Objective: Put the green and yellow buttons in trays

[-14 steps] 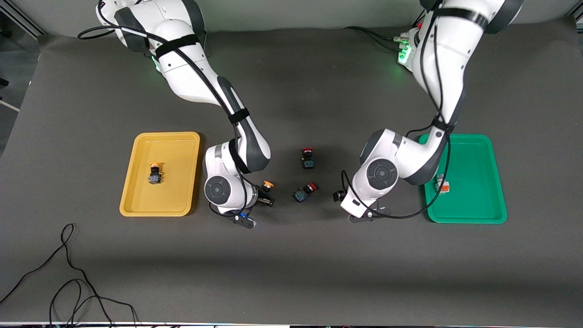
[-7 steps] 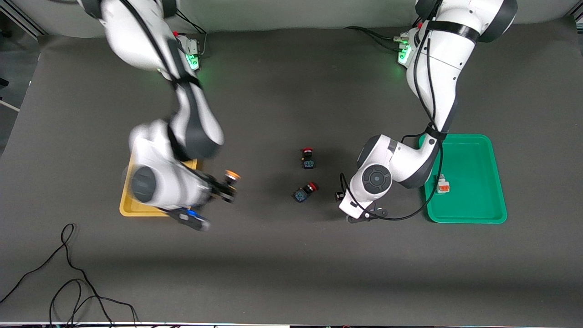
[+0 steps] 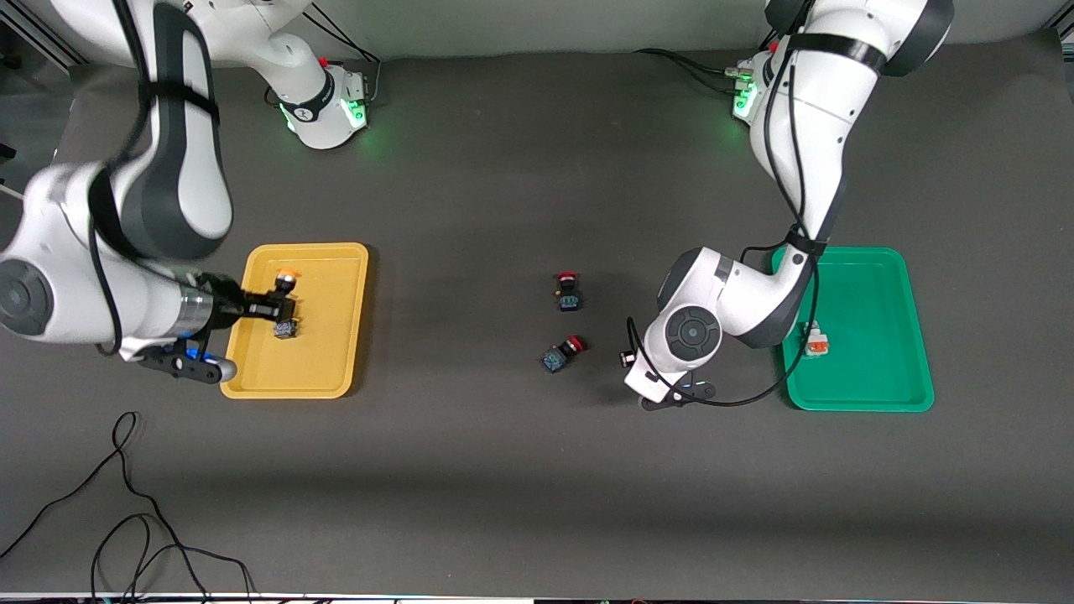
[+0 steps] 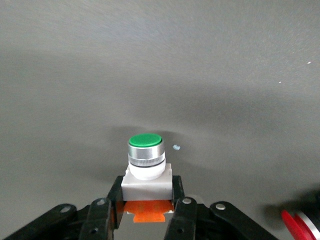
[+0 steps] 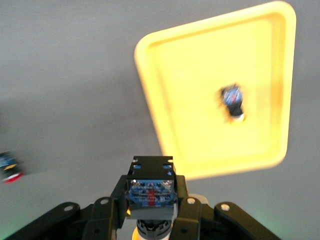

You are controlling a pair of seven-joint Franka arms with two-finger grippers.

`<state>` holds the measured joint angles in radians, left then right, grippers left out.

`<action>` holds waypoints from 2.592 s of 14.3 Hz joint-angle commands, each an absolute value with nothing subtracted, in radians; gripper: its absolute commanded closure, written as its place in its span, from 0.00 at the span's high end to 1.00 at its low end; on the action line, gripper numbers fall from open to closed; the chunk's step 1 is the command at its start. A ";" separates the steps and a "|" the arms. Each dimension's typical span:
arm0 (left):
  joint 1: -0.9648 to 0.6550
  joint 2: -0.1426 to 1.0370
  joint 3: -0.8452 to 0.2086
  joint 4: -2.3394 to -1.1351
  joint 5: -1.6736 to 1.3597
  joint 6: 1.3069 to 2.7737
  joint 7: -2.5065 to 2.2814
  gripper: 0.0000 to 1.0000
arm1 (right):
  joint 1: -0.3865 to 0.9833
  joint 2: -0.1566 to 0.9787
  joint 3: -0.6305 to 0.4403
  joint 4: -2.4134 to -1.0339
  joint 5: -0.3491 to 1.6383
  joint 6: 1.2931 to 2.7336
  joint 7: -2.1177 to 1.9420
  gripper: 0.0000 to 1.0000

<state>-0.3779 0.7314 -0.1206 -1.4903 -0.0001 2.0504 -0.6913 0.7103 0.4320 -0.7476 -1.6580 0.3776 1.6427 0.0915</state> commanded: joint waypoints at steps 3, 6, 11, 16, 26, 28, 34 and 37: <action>-0.258 0.497 -0.113 -1.497 -0.098 1.784 -0.550 0.00 | 0.733 0.489 -0.755 -2.011 0.417 2.061 -0.150 0.00; -0.126 0.425 -0.106 -1.563 -0.077 1.707 -0.361 0.00 | 0.735 0.554 -0.755 -2.008 0.500 2.065 -0.228 0.94; 0.141 0.420 -0.106 -1.683 0.096 1.788 0.018 0.00 | 0.750 0.489 -0.858 -1.843 0.486 1.803 -0.219 1.00; 0.232 0.532 -0.104 -1.839 0.163 2.155 0.086 0.00 | 0.750 0.313 -0.966 -1.646 0.296 1.575 -0.224 1.00; 0.258 0.477 -0.109 -1.755 0.184 1.972 0.146 1.00 | 0.512 0.062 -0.626 -1.640 0.108 1.526 -0.083 1.00; 0.258 0.382 -0.110 -1.755 0.170 1.899 0.181 1.00 | 0.222 0.006 -0.295 -1.682 0.055 1.526 -0.071 1.00; 0.250 0.092 -0.112 -1.698 0.043 1.649 0.184 1.00 | -0.035 -0.090 0.034 -1.741 0.054 1.526 -0.069 1.00; 0.207 0.080 -0.127 -1.561 0.011 1.490 0.169 1.00 | -0.023 -0.080 0.051 -1.735 0.057 1.539 -0.008 1.00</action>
